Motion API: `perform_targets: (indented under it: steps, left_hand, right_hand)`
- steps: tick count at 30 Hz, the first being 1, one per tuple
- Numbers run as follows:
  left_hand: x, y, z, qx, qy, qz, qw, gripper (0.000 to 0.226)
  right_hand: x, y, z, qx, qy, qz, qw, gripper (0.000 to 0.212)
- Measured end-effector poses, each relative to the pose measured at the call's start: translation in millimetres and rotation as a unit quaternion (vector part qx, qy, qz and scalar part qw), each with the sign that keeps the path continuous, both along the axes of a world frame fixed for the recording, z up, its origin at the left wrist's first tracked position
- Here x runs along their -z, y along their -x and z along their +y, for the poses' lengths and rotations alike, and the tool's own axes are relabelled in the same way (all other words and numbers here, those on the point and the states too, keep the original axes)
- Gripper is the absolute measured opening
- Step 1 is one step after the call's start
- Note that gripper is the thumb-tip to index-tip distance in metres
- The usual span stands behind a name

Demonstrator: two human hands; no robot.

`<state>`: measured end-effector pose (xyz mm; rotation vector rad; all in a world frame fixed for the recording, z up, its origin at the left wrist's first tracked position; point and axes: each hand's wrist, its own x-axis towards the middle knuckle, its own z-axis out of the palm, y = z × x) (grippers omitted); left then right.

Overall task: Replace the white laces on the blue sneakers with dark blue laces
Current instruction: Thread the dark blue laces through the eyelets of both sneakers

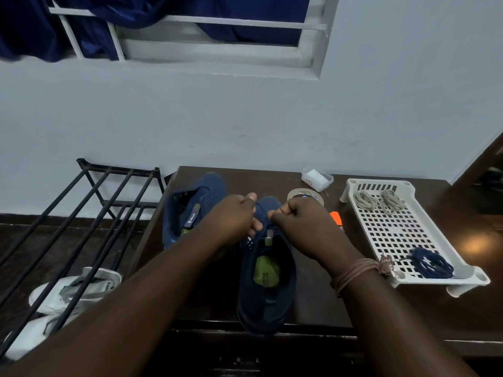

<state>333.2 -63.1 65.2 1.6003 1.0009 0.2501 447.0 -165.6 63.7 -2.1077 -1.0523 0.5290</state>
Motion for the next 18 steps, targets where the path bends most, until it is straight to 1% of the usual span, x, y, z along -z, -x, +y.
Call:
perform_targets:
  steps: [2,3,5,6,8,10,12,15,18]
  left_hand:
    - [0.3,-1.3,-1.0,0.010,0.067,-0.025,0.997,0.046]
    - [-0.1,-2.1,-1.5,0.025,0.073,-0.034,0.996,0.045]
    - [0.2,-2.2,-1.3,0.054,0.064,-0.047,0.995,0.035]
    - [2.4,-1.7,0.1,0.060,0.068,-0.042,0.995,0.031]
    - [8.9,0.7,2.4,0.047,0.098,-0.003,0.994,0.026]
    - [14.6,2.2,2.5,0.024,0.110,0.037,0.993,0.026]
    - [17.8,1.1,2.6,0.023,0.091,0.058,0.994,0.030]
    - [14.7,0.8,2.9,0.051,0.047,0.054,0.996,0.026]
    - [10.1,3.3,4.6,0.103,-0.044,0.071,0.991,0.021]
  right_hand:
    - [-0.6,2.8,1.3,-0.017,-0.026,0.020,0.999,0.028]
    - [-0.7,4.0,1.4,-0.024,-0.039,0.025,0.999,0.027]
    - [-0.6,4.2,1.4,-0.037,-0.044,0.022,0.998,0.021]
    - [-0.4,3.7,1.1,-0.042,-0.038,0.028,0.998,0.019]
    - [0.9,3.7,1.2,-0.044,-0.030,0.070,0.996,0.020]
    - [2.8,3.9,1.5,-0.028,-0.024,0.073,0.997,0.020]
    - [3.5,4.2,1.2,-0.021,-0.006,0.037,0.999,0.017]
    - [4.3,2.5,-0.2,-0.012,0.008,0.036,0.999,0.016]
    - [5.3,-2.0,1.1,0.015,0.006,0.035,0.999,0.019]
